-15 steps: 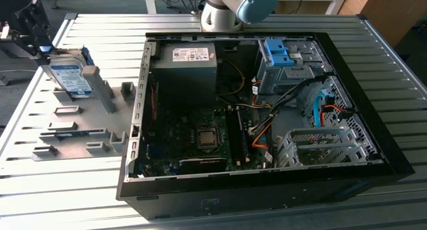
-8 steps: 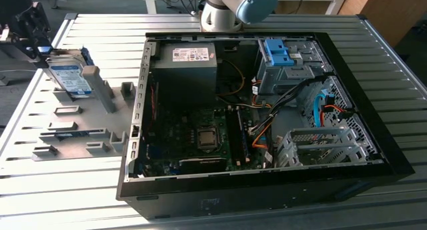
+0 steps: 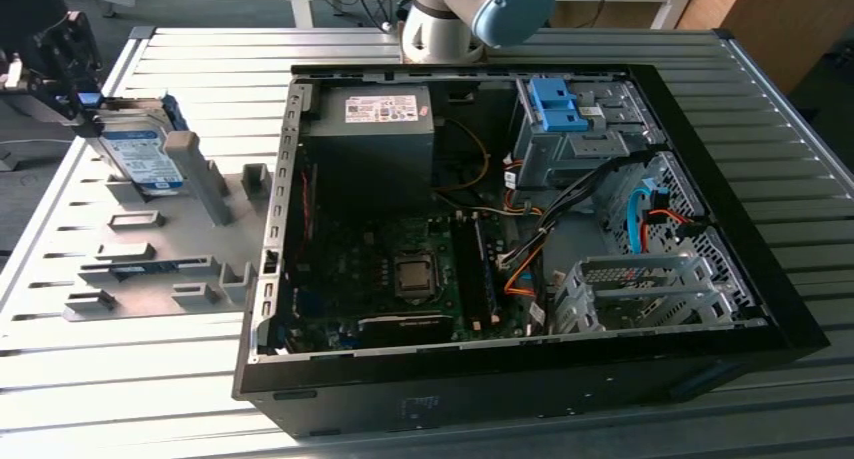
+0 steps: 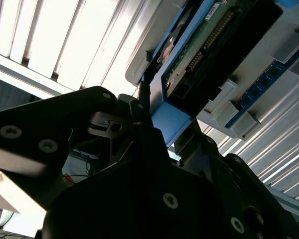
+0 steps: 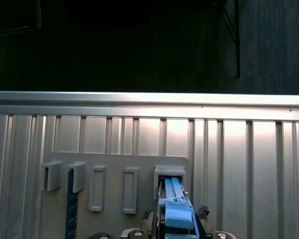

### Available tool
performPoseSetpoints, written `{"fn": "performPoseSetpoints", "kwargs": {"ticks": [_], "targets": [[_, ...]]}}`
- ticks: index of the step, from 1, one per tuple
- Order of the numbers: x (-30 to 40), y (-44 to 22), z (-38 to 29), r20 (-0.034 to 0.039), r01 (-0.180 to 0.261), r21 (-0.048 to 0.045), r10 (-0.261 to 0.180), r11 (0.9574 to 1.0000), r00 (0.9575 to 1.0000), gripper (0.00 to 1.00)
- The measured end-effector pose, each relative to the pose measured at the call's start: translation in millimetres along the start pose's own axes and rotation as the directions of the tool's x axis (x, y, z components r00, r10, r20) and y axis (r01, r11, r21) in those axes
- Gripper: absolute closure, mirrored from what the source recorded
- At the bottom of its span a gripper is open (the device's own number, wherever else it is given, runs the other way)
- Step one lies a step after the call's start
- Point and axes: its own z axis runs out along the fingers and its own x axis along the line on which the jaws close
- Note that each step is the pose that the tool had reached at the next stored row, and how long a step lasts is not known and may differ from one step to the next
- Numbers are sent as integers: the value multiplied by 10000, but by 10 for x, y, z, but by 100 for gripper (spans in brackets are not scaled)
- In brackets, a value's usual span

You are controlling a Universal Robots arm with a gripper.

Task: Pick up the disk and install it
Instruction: 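Pick up the disk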

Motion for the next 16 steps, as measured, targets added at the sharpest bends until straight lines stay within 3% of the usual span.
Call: {"fn": "performPoseSetpoints", "kwargs": {"ticks": [16], "targets": [[40,1,14,50,-1,23,1,10000,10000,55]]}}
